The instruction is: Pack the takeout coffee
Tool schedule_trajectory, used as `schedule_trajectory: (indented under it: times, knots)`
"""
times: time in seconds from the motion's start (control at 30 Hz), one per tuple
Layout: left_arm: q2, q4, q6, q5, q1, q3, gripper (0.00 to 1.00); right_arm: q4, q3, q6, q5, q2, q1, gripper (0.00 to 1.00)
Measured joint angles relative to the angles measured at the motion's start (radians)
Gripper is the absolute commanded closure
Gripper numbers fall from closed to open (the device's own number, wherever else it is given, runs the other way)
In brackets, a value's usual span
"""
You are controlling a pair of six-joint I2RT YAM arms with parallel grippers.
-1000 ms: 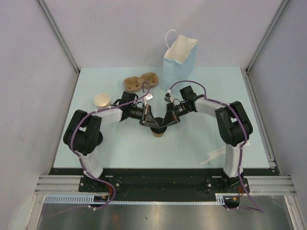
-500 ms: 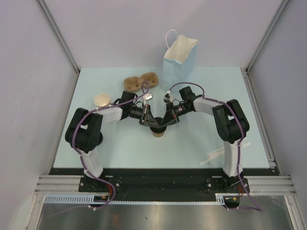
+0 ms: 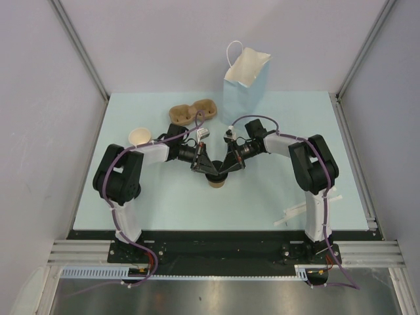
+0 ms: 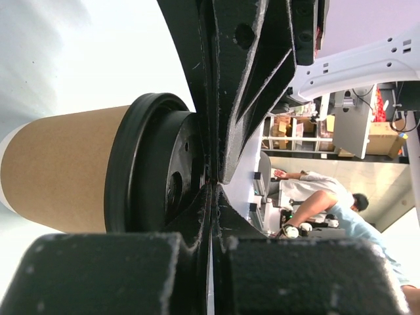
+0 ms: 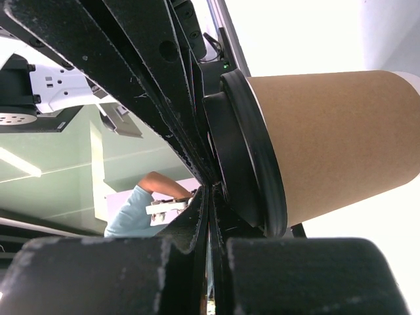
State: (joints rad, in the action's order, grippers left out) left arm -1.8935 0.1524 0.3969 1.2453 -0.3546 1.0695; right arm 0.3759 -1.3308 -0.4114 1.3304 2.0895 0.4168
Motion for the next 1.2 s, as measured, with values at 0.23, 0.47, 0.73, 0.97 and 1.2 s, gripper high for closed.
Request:
schedule_trajectory:
  times: [0.23,0.47,0.73,0.97,1.2]
  knots:
    - [0.01,0.007,-0.001,-0.004,0.0,0.002,1.0,-0.006,0.0,0.003,0.003,-0.009,0.002,0.92]
    - [0.062,-0.016,-0.014,-0.057,0.002,-0.026,1.0,-0.076,0.019,-0.012,-0.024,-0.042,0.013,0.89]
    - [0.103,-0.022,-0.014,-0.103,0.002,-0.043,0.99,-0.191,0.038,-0.059,-0.079,-0.077,0.022,0.85]
    - [0.108,-0.076,0.005,-0.138,0.002,-0.043,0.99,-0.324,0.042,-0.167,-0.085,-0.092,0.016,0.85]
    - [0.108,-0.083,0.006,-0.154,0.002,-0.043,1.0,-0.347,0.042,-0.177,-0.121,-0.073,0.008,0.87]
